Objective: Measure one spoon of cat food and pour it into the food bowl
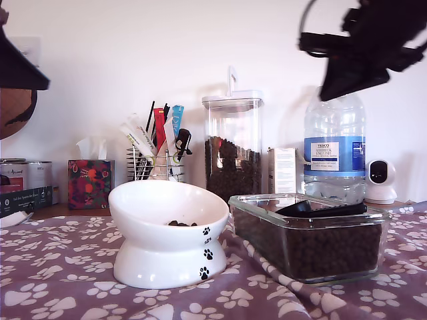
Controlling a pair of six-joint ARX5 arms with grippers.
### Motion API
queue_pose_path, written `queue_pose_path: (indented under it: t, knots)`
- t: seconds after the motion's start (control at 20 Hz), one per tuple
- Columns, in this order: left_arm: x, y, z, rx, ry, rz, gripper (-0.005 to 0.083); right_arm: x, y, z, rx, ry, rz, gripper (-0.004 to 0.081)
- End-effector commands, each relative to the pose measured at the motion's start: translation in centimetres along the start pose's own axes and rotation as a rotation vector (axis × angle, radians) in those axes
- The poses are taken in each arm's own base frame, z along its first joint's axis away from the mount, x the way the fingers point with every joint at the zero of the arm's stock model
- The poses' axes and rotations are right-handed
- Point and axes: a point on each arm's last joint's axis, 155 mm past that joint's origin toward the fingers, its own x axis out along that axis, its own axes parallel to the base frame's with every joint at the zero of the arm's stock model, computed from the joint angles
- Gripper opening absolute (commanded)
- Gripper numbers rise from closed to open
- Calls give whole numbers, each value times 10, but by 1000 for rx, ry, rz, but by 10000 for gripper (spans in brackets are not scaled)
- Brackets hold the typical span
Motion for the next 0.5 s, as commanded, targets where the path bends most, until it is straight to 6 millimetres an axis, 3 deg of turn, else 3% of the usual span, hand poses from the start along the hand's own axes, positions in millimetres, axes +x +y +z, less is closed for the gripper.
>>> queue_pose_path:
  t: [0.0,0.2,0.45]
  knots:
    - [2,13,-1,-7,6,35,-19,-6,-26,9,7,-103,-35,-10]
    - [-4,49,3,-29,-17,127,-19,-42,-62,11,20,-205,-106,-10]
    - [-14,60,17,-29,-71,123,-19,-81,-49,-8,-28,-230,-102,-10]
